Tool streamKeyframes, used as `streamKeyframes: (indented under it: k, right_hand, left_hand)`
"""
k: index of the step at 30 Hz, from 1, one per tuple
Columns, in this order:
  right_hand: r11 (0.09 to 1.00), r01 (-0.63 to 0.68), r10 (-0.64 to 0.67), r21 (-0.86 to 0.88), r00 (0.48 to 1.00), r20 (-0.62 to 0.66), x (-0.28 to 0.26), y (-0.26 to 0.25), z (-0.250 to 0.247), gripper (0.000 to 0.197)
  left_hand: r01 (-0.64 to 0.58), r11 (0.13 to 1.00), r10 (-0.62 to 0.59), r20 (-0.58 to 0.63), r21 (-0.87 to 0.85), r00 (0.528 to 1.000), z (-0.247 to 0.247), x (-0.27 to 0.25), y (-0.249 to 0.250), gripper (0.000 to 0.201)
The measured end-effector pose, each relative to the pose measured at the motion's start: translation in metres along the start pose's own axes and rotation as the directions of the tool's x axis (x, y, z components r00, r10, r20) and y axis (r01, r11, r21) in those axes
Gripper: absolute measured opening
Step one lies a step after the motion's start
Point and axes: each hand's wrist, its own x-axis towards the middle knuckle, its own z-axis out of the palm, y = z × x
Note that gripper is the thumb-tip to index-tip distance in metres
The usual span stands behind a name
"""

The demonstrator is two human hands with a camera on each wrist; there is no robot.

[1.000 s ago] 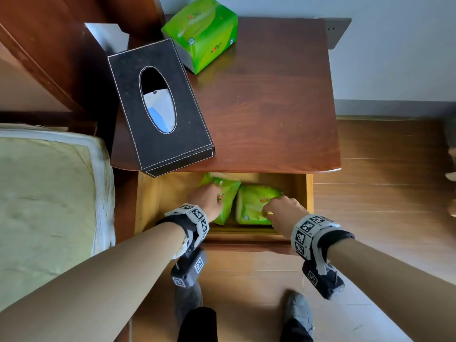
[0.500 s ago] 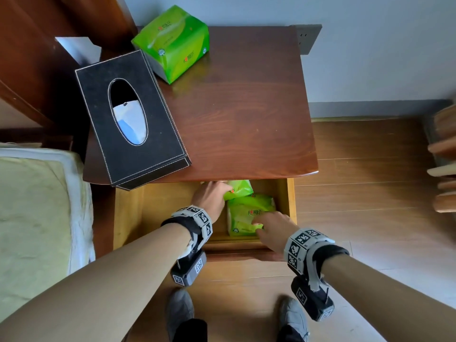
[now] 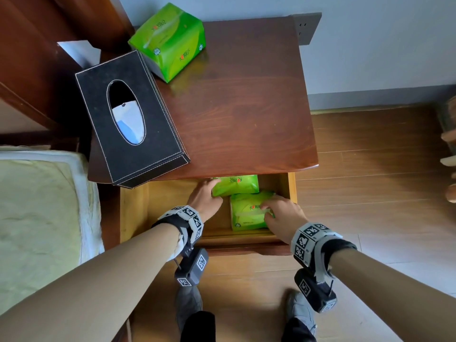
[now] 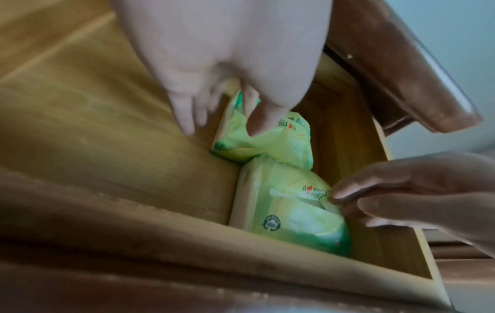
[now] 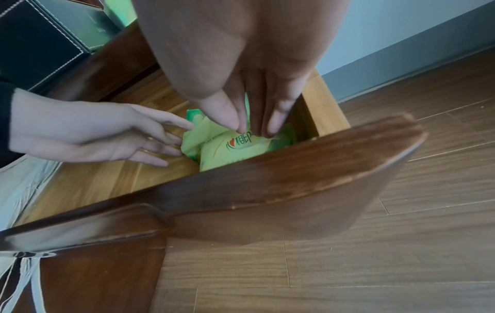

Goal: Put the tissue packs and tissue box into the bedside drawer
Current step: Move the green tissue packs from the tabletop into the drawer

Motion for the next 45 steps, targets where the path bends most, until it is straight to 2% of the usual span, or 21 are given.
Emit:
streamKeyframes:
  k: [3,6,8,10,13,17,21,23,25,28,34,36,39,42,45]
  right_hand:
    - [0.999,0.038,-0.036,0.031,0.997,-0.064,-0.003,0.006,-0.005,0.031]
    - [0.996,0.061,-0.047,0.066,0.978,-0.203,-0.01,0.015,-0.016,0.027]
    - [0.994,0.028,0.006,0.107,0.954,-0.3,-0.012,0.024,-0.026,0.023]
    - [0.981,-0.045,0.108,0.186,0.933,-0.344,-0.011,0.036,-0.033,0.019]
    - [0.951,-0.169,0.239,0.26,0.934,-0.265,-0.007,0.05,-0.035,0.033]
    - [0.944,-0.204,0.251,0.261,0.954,-0.164,-0.005,0.055,-0.028,0.037]
    - [0.942,-0.205,0.251,0.265,0.956,-0.153,-0.003,0.053,-0.022,0.034]
    - [0.94,-0.217,0.262,0.263,0.953,-0.15,-0.003,0.052,-0.021,0.033]
    - [0.939,-0.225,0.269,0.26,0.952,-0.148,-0.003,0.051,-0.021,0.033]
    - [0.94,-0.226,0.27,0.258,0.95,-0.154,-0.002,0.051,-0.02,0.032]
    - [0.936,-0.234,0.279,0.264,0.948,-0.15,-0.005,0.047,-0.024,0.031]
    - [0.934,-0.23,0.279,0.273,0.948,-0.156,-0.014,0.041,-0.031,0.032]
    - [0.929,-0.236,0.29,0.284,0.943,-0.164,-0.03,0.024,-0.05,0.031]
    - [0.927,-0.239,0.297,0.289,0.938,-0.178,-0.042,-0.003,-0.077,0.034]
    - [0.937,-0.215,0.28,0.276,0.933,-0.224,-0.05,-0.041,-0.107,0.031]
  left_hand:
    - [0.01,0.999,-0.007,0.087,-0.038,0.996,0.015,0.005,0.01,0.063]
    - [0.029,0.994,-0.016,0.131,-0.102,0.991,0.031,0.01,0.016,0.068]
    - [0.027,0.992,-0.009,0.145,-0.121,0.989,0.039,0.011,0.02,0.07]
    - [0.015,0.987,0.01,0.158,-0.157,0.987,0.04,0.01,0.024,0.072]
    - [0.007,0.989,0.024,0.206,-0.149,0.978,0.043,0.006,0.033,0.08]
    - [0.037,0.983,-0.004,0.183,-0.178,0.983,0.049,0.006,0.036,0.091]
    - [0.021,0.97,0.004,0.102,-0.241,0.995,0.051,0.005,0.033,0.075]
    - [0.036,0.961,-0.024,0.047,-0.275,0.999,0.051,0.004,0.034,0.066]
    - [0.087,0.95,-0.08,0.033,-0.299,0.996,0.052,0.004,0.036,0.067]
    - [0.193,0.948,-0.173,0.101,-0.252,0.98,0.056,0.007,0.038,0.076]
    - [0.266,0.93,-0.211,0.223,-0.253,0.952,0.051,0.007,0.044,0.079]
    - [0.229,0.947,-0.179,0.225,-0.223,0.958,0.041,0.0,0.047,0.074]
    - [0.126,0.973,-0.093,0.17,-0.195,0.981,0.016,-0.018,0.057,0.055]
    - [0.028,0.975,0.009,0.162,-0.222,0.987,-0.024,-0.038,0.074,0.033]
    - [-0.069,0.971,0.106,0.155,-0.23,0.982,-0.075,-0.056,0.091,0.027]
